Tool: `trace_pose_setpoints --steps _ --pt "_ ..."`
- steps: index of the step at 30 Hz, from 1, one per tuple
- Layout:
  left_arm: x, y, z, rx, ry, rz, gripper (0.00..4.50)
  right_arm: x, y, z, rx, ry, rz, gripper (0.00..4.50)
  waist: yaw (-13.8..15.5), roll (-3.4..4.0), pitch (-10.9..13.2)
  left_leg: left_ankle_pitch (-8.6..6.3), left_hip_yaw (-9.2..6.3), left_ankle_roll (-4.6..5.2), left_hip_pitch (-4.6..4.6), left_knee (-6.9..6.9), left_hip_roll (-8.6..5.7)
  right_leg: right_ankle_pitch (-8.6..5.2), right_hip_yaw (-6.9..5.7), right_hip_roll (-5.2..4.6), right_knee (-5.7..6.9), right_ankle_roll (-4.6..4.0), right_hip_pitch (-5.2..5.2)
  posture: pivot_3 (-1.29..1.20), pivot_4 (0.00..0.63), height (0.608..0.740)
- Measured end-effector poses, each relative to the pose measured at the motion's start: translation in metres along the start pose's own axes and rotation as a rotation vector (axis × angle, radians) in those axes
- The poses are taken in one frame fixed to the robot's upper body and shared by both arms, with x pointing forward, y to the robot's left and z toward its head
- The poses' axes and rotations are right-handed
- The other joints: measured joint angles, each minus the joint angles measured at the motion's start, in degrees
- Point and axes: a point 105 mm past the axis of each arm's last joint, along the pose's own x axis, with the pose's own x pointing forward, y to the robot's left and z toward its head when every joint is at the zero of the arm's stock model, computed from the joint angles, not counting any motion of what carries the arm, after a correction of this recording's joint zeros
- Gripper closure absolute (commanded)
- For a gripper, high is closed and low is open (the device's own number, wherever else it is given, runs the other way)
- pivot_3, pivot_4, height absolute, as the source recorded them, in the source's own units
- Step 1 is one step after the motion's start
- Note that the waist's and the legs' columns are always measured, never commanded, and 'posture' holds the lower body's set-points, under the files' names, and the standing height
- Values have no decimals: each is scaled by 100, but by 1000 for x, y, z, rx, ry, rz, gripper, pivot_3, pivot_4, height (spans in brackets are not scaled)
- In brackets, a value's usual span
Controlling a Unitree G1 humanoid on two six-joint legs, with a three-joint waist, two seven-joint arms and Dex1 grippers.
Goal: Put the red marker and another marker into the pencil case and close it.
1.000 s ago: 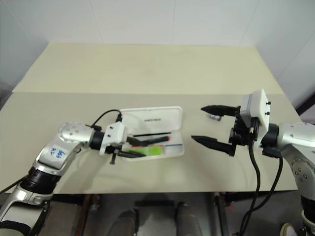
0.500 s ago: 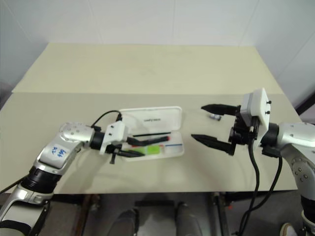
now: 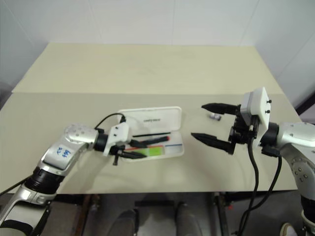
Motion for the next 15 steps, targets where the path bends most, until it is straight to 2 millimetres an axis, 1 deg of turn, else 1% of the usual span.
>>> trace_pose_setpoints --steps 1,7,8,12,15 --pt "1 0 1 -3 -4 -3 2196 0 0 0 0 0 0 0 0 0 0 0 0 0 0 0 0 0 0 0 0 0 0 0 150 740" --pt "4 1 7 20 -2 4 100 1 1 0 0 -6 1 0 0 0 0 0 0 0 0 1 0 0 0 0 1 0 0 0 150 740" --pt "4 2 8 25 -3 7 41 1 1 0 0 -7 1 0 -1 0 0 0 0 0 0 1 0 0 0 0 1 0 0 0 150 740" --pt "3 3 14 43 -11 13 41 1 1 0 2 -11 0 0 0 0 0 1 0 1 1 1 0 0 0 0 3 0 0 0 150 740" --pt "-1 4 22 28 -55 22 41 2 0 -2 12 -14 -6 0 -2 0 0 1 0 1 1 1 0 0 0 0 4 0 0 0 150 740"
